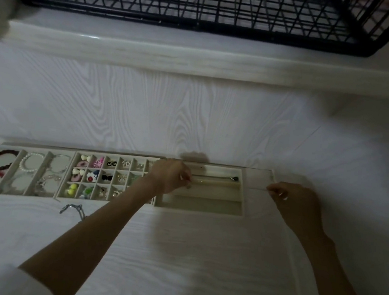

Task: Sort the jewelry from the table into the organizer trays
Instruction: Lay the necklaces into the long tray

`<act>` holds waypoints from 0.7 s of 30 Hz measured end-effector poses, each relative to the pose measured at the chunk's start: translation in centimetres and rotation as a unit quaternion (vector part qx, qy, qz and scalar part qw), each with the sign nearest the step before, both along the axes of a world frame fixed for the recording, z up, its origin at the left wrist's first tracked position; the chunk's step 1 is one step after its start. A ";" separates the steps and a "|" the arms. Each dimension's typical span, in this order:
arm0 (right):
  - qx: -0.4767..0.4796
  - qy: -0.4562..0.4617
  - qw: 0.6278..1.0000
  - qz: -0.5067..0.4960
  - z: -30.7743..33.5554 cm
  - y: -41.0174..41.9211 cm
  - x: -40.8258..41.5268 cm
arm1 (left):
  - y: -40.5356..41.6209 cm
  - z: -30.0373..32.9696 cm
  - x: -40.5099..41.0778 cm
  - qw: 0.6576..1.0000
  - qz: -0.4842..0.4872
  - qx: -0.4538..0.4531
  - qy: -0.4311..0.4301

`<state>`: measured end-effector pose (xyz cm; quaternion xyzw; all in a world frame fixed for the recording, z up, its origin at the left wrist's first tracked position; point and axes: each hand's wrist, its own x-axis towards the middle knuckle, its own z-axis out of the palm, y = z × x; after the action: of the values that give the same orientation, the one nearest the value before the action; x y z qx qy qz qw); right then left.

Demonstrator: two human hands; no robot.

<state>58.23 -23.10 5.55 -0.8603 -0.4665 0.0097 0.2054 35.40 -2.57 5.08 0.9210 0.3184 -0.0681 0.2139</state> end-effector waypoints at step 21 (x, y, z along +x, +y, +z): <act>-0.104 0.054 0.991 0.060 -3.1 5.5 -1.7 | 1.1 -0.9 -2.2 0.976 -0.042 0.140 0.163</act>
<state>56.50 -17.57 2.45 -0.8456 -0.5021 0.1167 0.1390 33.18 -1.50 4.18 0.9310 0.3161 -0.1808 0.0250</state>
